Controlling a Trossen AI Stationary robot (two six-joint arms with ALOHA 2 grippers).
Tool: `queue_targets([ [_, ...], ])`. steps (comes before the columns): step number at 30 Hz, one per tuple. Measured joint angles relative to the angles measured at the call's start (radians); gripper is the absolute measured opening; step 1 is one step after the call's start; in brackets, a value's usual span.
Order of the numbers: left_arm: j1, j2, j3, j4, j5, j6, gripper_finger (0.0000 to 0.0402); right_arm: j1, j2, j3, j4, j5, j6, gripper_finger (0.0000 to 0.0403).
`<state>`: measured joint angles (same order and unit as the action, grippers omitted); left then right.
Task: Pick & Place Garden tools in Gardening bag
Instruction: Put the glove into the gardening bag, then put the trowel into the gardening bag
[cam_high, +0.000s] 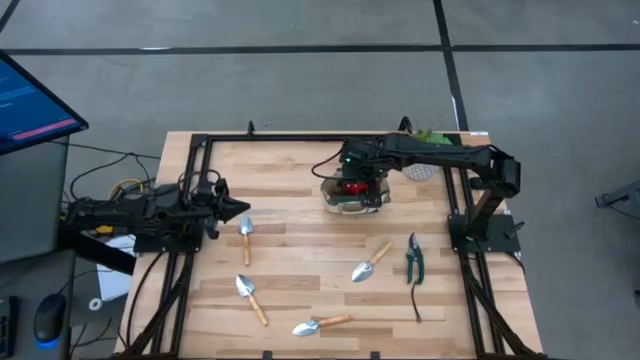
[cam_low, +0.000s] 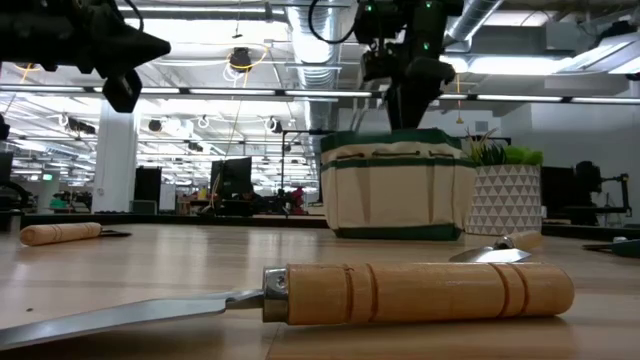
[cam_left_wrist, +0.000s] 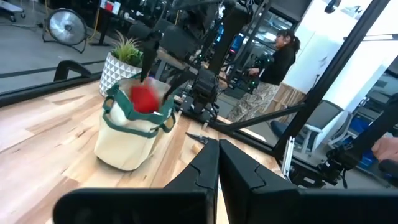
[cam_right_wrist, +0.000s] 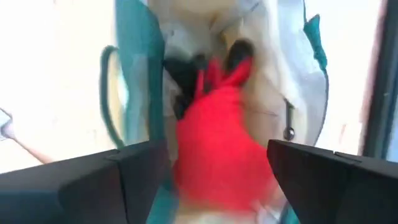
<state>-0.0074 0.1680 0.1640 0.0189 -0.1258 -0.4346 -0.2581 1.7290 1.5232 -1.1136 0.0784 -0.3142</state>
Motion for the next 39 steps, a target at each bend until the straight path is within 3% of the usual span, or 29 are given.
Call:
queue_targets([
  [6, 0.000, 0.000, -0.004, 0.007, -0.003, -0.101, 0.0001, 0.002, 0.000, 0.147, -0.111, 0.000, 0.068, 0.0275],
  [12, 0.000, 0.036, -0.004, 0.008, -0.008, -0.439, 0.0001, 0.017, -0.017, 0.300, -0.279, 0.001, 0.224, 0.0276],
  [18, 0.000, 0.166, 0.071, 0.004, -0.009, -0.596, 0.0001, 0.083, -0.116, 0.316, -0.345, 0.012, 0.421, 0.0276],
  [22, 0.000, 0.309, 0.173, -0.019, -0.011, -0.681, 0.0001, 0.164, -0.194, 0.316, -0.384, 0.098, 0.585, 0.0276],
  [25, 0.000, 0.426, 0.273, -0.107, -0.014, -0.748, 0.0001, 0.238, -0.242, 0.316, -0.399, 0.182, 0.697, 0.0276],
  [30, -0.001, 0.617, 0.466, -0.423, -0.010, -0.794, 0.0001, 0.356, -0.296, 0.316, -0.401, 0.316, 0.841, 0.0276],
  [34, -0.024, 0.765, 0.601, -0.648, -0.011, -0.805, 0.0001, 0.419, -0.303, 0.316, -0.407, 0.356, 0.915, 0.0276],
  [39, -0.070, 0.905, 0.675, -0.754, -0.029, -0.842, 0.0001, 0.474, -0.293, 0.316, -0.430, 0.369, 0.971, 0.0276],
])
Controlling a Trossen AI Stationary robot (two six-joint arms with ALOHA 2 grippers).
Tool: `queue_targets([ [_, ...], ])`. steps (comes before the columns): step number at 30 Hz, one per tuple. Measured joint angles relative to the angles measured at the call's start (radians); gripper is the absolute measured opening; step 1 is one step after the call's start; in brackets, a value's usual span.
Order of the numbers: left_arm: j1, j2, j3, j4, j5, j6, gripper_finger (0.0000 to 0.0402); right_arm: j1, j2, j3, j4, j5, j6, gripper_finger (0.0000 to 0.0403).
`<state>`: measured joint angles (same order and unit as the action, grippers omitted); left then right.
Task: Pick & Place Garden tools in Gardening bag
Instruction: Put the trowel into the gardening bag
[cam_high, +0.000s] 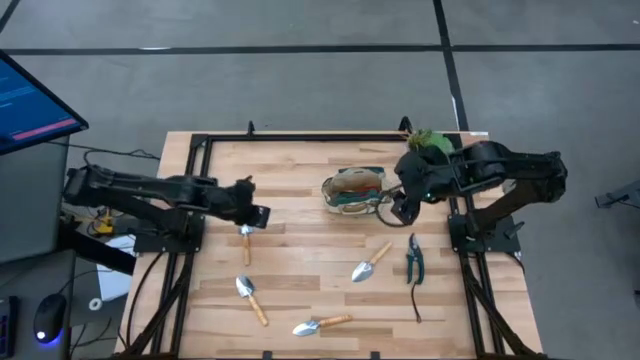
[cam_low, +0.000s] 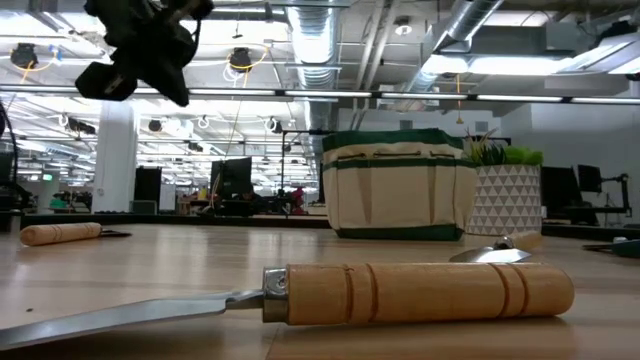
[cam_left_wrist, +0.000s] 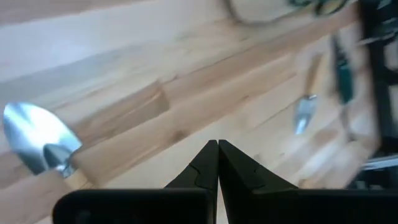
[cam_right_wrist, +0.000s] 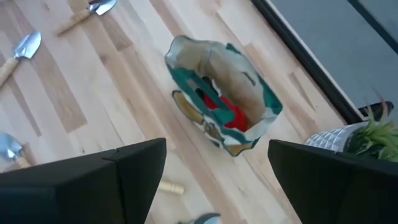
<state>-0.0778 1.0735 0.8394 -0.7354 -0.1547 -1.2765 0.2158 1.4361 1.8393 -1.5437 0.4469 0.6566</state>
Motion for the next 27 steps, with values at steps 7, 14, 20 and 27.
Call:
queue_targets([
  [7, -0.081, 0.103, 0.002, -0.094, -0.021, -0.087, 0.0001, 0.059, 0.026, 0.000, -0.022, 0.000, 0.036, 0.0276],
  [14, -0.130, 0.130, 0.002, -0.210, -0.056, -0.138, 0.0001, 0.097, 0.039, -0.001, -0.020, 0.003, 0.037, 0.0276],
  [20, -0.141, 0.144, 0.000, -0.209, -0.087, -0.142, 0.0017, 0.121, 0.044, -0.001, -0.020, 0.006, 0.052, 0.0276],
  [27, -0.141, 0.147, 0.000, -0.208, -0.090, -0.138, 0.0085, 0.153, 0.042, 0.000, -0.021, 0.058, 0.052, 0.0276],
])
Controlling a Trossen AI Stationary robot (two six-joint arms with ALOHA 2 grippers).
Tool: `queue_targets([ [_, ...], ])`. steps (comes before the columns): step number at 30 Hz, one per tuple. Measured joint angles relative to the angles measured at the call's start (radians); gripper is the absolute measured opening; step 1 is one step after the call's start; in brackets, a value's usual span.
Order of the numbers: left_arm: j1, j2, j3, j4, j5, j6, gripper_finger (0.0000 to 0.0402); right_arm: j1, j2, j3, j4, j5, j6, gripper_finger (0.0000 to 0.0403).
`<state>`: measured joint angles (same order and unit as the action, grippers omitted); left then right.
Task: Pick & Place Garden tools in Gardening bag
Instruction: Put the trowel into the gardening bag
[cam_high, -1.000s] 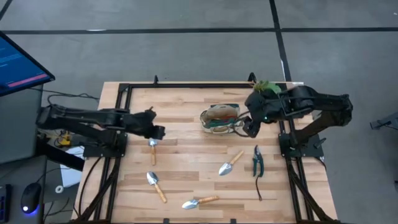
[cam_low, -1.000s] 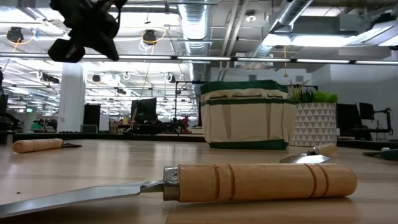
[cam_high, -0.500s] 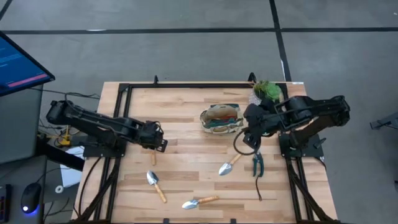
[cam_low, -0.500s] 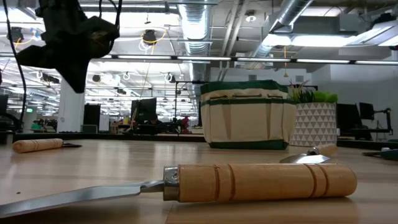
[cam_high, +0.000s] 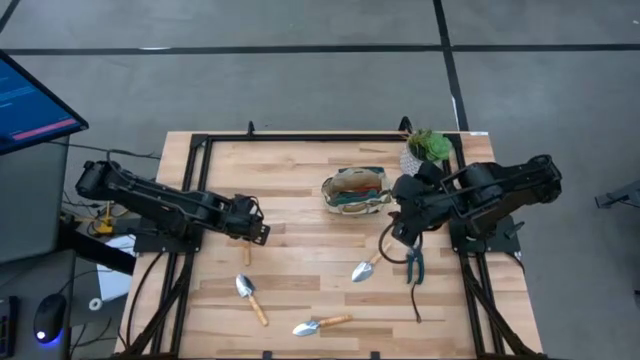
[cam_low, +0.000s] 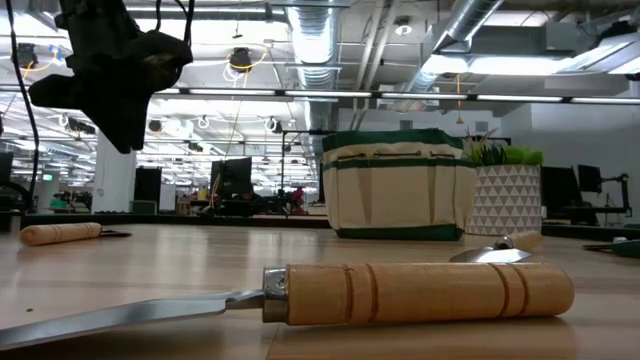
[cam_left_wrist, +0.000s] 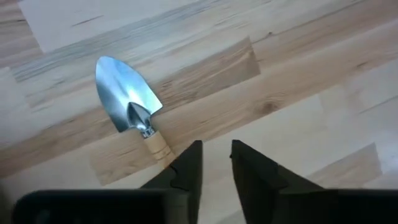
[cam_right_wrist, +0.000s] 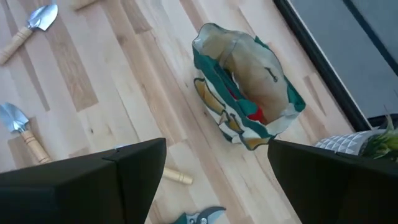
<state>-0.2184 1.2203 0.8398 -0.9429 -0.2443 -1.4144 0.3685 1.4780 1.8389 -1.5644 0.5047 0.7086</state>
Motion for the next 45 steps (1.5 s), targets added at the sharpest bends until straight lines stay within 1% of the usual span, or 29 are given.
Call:
queue_targets([
  [4, 0.000, 0.001, -0.001, 0.001, 0.000, -0.001, 0.0138, 0.006, 0.000, 0.000, 0.000, 0.002, 0.000, 0.0276],
  [7, 0.006, 0.000, -0.025, 0.001, -0.002, -0.014, 0.0176, 0.006, 0.000, 0.000, 0.000, 0.002, 0.000, 0.0276],
  [10, 0.014, 0.000, -0.060, 0.005, -0.002, -0.024, 0.0197, 0.006, 0.000, 0.000, 0.001, 0.003, 0.000, 0.0276],
  [14, 0.030, 0.000, -0.100, 0.010, 0.015, -0.028, 0.0199, 0.006, 0.000, 0.000, 0.001, 0.006, 0.000, 0.0276],
  [16, 0.030, 0.000, -0.111, 0.030, 0.014, -0.029, 0.0194, 0.007, 0.000, -0.002, 0.001, 0.008, 0.000, 0.0276],
  [19, 0.027, 0.000, -0.141, 0.079, 0.014, -0.031, 0.0184, 0.013, -0.002, -0.039, 0.000, 0.033, 0.000, 0.0276],
  [23, 0.027, 0.000, -0.167, 0.124, 0.026, -0.033, 0.0175, 0.056, -0.039, -0.100, 0.000, 0.115, -0.013, 0.0276],
  [25, 0.027, 0.000, -0.169, 0.123, 0.031, -0.032, 0.0173, 0.078, -0.082, -0.111, -0.001, 0.162, -0.024, 0.0276],
  [28, 0.027, 0.000, -0.169, 0.122, 0.034, -0.032, 0.0172, 0.113, -0.175, -0.110, 0.000, 0.265, -0.026, 0.0276],
  [31, 0.029, 0.000, -0.177, 0.124, 0.057, -0.033, 0.0172, 0.159, -0.295, -0.118, 0.000, 0.349, 0.038, 0.0276],
  [33, 0.030, 0.000, -0.199, 0.122, 0.082, -0.034, 0.0172, 0.196, -0.378, -0.160, 0.001, 0.399, 0.101, 0.0276],
  [36, 0.029, 0.000, -0.226, 0.124, 0.112, -0.034, 0.0172, 0.259, -0.495, -0.271, 0.024, 0.437, 0.162, 0.0276],
  [38, 0.029, 0.000, -0.237, 0.127, 0.112, -0.034, 0.0172, 0.311, -0.573, -0.363, 0.084, 0.466, 0.143, 0.0276],
  [41, 0.030, 0.000, -0.237, 0.139, 0.095, -0.037, 0.0172, 0.383, -0.692, -0.522, 0.198, 0.549, 0.093, 0.0276],
  [45, 0.030, 0.000, -0.237, 0.169, 0.074, -0.039, 0.0172, 0.450, -0.862, -0.713, 0.314, 0.630, 0.121, 0.0276],
])
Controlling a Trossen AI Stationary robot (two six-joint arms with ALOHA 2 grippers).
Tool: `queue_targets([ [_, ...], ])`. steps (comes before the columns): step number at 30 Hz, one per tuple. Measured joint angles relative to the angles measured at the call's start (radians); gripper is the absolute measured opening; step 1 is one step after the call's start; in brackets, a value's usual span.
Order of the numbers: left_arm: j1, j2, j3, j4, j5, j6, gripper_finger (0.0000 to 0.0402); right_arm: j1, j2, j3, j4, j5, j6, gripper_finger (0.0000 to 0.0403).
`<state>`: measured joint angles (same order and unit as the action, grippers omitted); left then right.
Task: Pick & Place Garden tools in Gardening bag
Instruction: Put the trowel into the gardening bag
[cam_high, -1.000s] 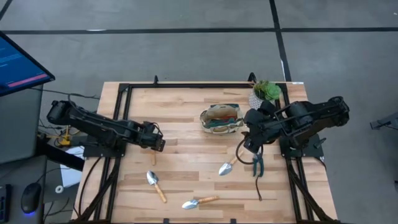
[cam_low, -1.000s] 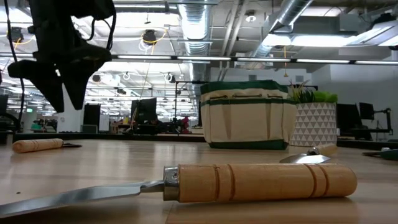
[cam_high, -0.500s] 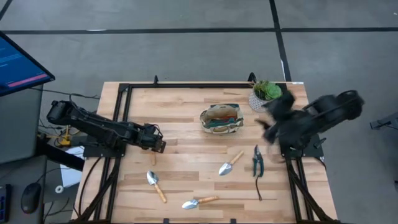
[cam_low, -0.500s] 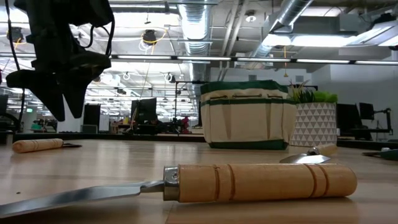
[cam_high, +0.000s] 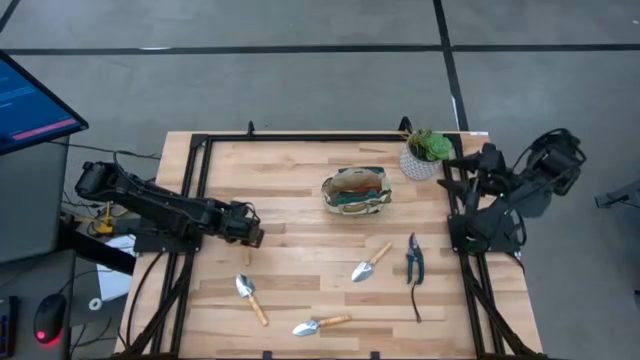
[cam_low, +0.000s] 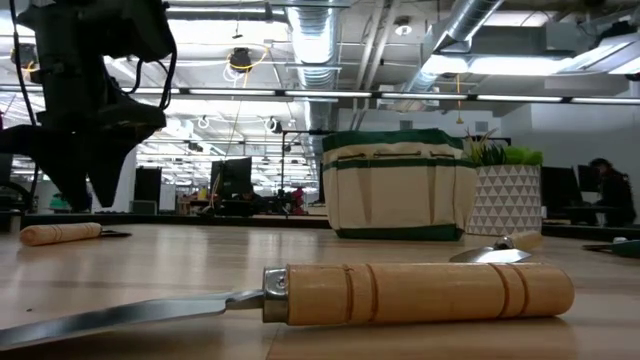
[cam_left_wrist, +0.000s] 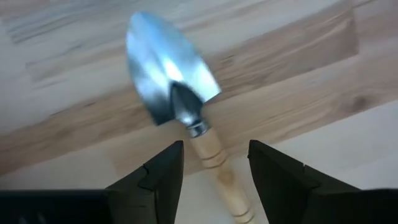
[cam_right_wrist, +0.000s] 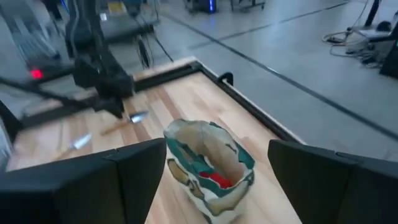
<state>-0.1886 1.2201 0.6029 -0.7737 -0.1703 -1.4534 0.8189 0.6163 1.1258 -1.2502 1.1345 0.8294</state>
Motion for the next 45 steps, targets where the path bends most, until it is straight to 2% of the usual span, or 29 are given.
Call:
queue_targets([
  [5, 0.000, 0.002, 0.000, 0.011, -0.009, -0.001, 0.0172, 0.039, -0.159, -0.169, 0.112, 0.019, 0.059, 0.0276],
  [9, 0.009, 0.045, 0.001, 0.012, -0.015, -0.002, 0.0172, 0.045, -0.218, -0.245, 0.178, 0.019, 0.054, 0.0276],
  [16, 0.016, 0.147, 0.001, 0.083, 0.006, -0.002, 0.0172, 0.045, -0.232, -0.270, 0.206, 0.015, 0.054, 0.0276],
  [23, 0.016, 0.199, 0.005, 0.082, 0.049, -0.002, 0.0170, 0.045, -0.232, -0.270, 0.205, 0.015, 0.053, 0.0276],
  [27, 0.016, 0.209, 0.005, 0.076, 0.057, -0.002, 0.0137, 0.044, -0.232, -0.270, 0.196, 0.015, 0.052, 0.0276],
  [35, 0.016, 0.188, 0.003, 0.075, 0.066, 0.004, 0.0021, 0.044, -0.232, -0.274, 0.173, 0.015, 0.045, 0.0276],
  [40, 0.016, 0.139, -0.003, 0.082, 0.039, 0.001, 0.0013, 0.048, -0.266, -0.328, 0.120, 0.016, 0.055, 0.0276],
  [45, 0.017, 0.117, -0.002, 0.082, 0.015, -0.001, 0.0009, 0.070, -0.381, -0.420, 0.124, 0.035, 0.111, 0.0276],
])
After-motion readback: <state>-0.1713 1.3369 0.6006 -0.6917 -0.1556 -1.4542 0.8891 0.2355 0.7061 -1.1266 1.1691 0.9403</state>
